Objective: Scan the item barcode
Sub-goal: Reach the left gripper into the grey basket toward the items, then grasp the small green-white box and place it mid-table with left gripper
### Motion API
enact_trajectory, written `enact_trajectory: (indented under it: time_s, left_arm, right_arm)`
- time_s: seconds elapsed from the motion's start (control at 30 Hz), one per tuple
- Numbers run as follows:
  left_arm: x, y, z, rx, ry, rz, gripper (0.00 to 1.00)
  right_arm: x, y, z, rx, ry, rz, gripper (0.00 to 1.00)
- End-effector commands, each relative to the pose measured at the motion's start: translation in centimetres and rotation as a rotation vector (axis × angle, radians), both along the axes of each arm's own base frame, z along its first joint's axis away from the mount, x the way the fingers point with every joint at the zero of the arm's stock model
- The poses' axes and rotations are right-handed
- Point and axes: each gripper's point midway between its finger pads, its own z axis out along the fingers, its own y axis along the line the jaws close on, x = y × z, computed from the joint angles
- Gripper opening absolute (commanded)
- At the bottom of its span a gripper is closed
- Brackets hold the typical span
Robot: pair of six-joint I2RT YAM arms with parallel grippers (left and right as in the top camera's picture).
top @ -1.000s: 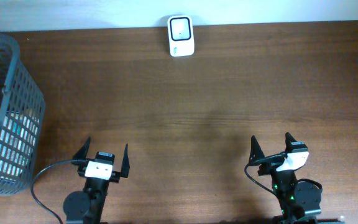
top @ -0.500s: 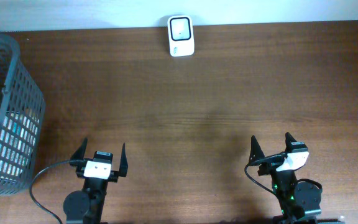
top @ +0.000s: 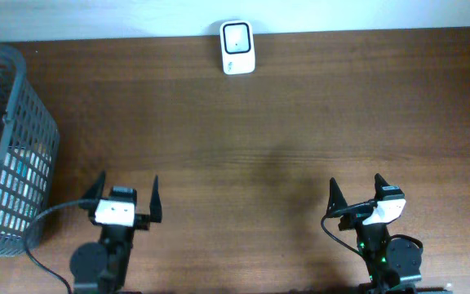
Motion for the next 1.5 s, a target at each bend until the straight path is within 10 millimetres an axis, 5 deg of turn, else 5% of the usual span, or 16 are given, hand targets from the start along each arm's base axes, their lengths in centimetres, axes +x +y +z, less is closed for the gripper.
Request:
enact_trajectory:
  time_s: [0.0, 0.13, 0.27, 0.43, 0.57, 0.63, 0.67, 0.77, 0.87, 0.97, 1.1, 1.2, 1.3, 1.43, 1.47]
  left_arm:
    - [1.6, -0.3, 3.5, -0.012, 0.025, -0.012, 0.99]
    - [5.2, -1.4, 7.6, -0.018, 0.120, -0.070, 0.99]
    - [8.6, -2.1, 9.4, -0.027, 0.302, -0.107, 0.99]
    - [13.8, -3.9, 15.7, -0.063, 0.569, -0.201, 0.99]
    - [16.6, -4.5, 15.4, -0.070, 0.566, -0.231, 0.99]
    - [18.1, -1.2, 17.5, -0.104, 0.483, -0.082, 0.99]
    - [18.4, 4.3, 19.7, -0.213, 0.418, 0.133, 0.98]
    - [15.8, 15.9, 22.9, -0.309, 0.300, 0.424, 0.99]
    - [10.8, 26.1, 20.2, -0.444, 0.339, 0.707, 1.00]
    - [6.4, 31.9, 14.9, -0.506, 0.492, 0.929, 0.97]
    - [3.4, 35.0, 4.4, -0.576, 0.792, 1.085, 0.86]
    - [2.1, 35.6, -1.6, -0.521, 0.909, 1.063, 0.88]
    - [2.4, 36.1, -5.4, -0.403, 0.970, 0.978, 0.89]
    - [2.9, 36.3, -10.6, -0.425, 1.060, 0.939, 0.66]
    - [2.8, 36.3, -11.6, -0.431, 1.083, 0.939, 0.54]
  right_arm:
    - [0.0, -0.2, -0.3, 0.003, 0.003, -0.009, 0.99]
    - [0.0, -0.2, -0.3, 0.003, 0.003, -0.009, 0.99]
    - [0.0, -0.2, -0.3, 0.003, 0.003, -0.009, 0.99]
    - [0.0, -0.2, -0.3, 0.003, 0.003, -0.009, 0.99]
    - [0.0, -0.2, -0.3, 0.003, 0.003, -0.009, 0.99]
    - [0.0, -0.2, -0.3, 0.003, 0.003, -0.009, 0.99]
    - [0.0, -0.2, -0.3, 0.003, 0.003, -0.009, 0.99]
    - [0.0, -0.2, -0.3, 0.003, 0.003, -0.009, 0.99]
    - [0.0, -0.2, -0.3, 0.003, 0.003, -0.009, 0.99]
    - [0.0, -0.2, -0.3, 0.003, 0.003, -0.009, 0.99]
    - [0.0, -0.2, -0.3, 0.003, 0.003, -0.009, 0.99]
    - [0.0, -0.2, -0.3, 0.003, 0.003, -0.009, 0.99]
    - [0.0, -0.2, -0.3, 0.003, 0.003, -0.009, 0.99]
    - [0.0, -0.2, -0.3, 0.003, 0.003, -0.009, 0.99]
    - [0.0, -0.2, -0.3, 0.003, 0.003, -0.009, 0.99]
